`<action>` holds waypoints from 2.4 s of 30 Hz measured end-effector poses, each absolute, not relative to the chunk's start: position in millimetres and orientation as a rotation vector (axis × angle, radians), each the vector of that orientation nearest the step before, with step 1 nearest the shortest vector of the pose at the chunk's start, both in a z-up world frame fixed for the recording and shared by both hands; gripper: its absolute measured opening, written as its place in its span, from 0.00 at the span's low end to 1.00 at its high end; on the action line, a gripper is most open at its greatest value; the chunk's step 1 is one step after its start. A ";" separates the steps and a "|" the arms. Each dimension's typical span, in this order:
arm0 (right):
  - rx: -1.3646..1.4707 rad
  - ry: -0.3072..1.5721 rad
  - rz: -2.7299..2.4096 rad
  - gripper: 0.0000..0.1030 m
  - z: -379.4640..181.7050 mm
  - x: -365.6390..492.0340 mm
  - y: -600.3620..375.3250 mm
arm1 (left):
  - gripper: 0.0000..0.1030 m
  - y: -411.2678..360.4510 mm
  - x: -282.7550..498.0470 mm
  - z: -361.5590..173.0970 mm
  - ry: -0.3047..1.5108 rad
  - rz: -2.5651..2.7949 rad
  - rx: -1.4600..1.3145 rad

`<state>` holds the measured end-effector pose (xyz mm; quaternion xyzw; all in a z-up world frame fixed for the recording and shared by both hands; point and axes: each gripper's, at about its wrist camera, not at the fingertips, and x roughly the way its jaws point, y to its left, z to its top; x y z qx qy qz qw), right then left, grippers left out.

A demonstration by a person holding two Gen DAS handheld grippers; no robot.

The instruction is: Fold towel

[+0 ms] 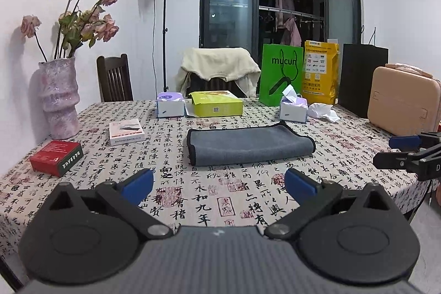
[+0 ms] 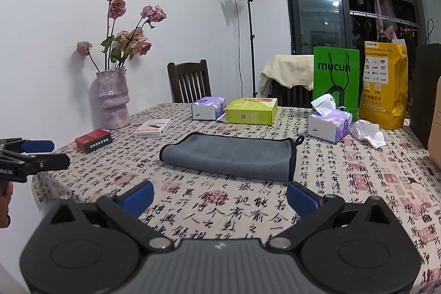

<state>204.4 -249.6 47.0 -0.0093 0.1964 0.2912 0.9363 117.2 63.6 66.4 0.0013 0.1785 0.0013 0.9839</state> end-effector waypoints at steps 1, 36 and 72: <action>-0.017 0.403 0.597 1.00 45.6 201.4 -249.6 | 1.00 62.2 114.7 66.3 0.357 0.000 0.009; -0.022 0.387 0.623 1.00 31.4 111.0 -260.0 | 1.00 40.4 31.0 40.7 0.350 -0.005 -0.054; 0.080 0.367 0.649 1.00 14.8 43.7 -271.6 | 1.00 5.8 -9.2 34.9 0.358 -0.038 -0.038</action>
